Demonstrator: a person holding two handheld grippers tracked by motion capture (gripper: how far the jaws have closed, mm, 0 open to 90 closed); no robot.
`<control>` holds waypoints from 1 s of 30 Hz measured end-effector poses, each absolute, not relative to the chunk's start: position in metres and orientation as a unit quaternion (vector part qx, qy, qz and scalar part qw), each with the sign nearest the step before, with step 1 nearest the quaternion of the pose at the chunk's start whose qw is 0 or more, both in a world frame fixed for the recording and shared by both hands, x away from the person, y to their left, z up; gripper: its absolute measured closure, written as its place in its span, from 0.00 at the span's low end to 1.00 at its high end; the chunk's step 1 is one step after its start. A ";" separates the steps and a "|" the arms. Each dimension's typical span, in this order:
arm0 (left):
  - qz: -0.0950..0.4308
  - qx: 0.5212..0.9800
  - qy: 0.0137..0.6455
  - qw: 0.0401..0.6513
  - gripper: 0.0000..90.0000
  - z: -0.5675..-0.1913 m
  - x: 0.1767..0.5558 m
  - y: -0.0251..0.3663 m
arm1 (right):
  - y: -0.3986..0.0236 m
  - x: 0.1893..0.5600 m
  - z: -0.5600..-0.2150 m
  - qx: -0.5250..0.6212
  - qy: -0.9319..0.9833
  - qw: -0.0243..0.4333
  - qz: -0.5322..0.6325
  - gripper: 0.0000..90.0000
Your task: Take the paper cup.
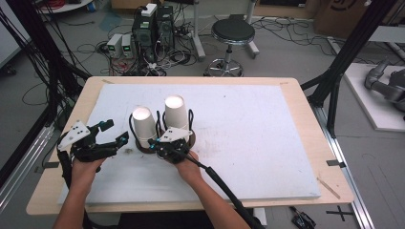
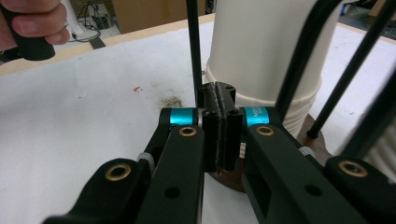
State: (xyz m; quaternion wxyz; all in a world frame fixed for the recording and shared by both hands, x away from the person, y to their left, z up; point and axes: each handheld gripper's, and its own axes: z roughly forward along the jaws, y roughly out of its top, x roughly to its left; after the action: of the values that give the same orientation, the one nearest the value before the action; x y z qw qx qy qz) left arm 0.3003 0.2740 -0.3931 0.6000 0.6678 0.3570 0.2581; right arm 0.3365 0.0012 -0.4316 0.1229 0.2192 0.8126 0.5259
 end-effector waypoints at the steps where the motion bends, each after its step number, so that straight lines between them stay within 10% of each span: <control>1: 0.258 0.668 0.357 0.600 0.23 -0.393 0.300 0.274 | 0.001 0.337 -0.432 0.219 0.813 0.123 0.526 1.00; 30: 0.250 0.684 0.329 0.600 0.23 -0.371 0.323 0.263 | 0.023 0.342 -0.441 0.262 0.817 0.125 0.498 0.99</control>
State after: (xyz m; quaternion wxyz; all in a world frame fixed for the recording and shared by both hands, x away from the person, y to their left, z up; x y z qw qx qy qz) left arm 0.3226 0.2629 -0.3711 0.6005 0.6845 0.3292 0.2501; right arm 0.3423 0.0230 -0.4412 0.1249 0.2616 0.8173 0.4980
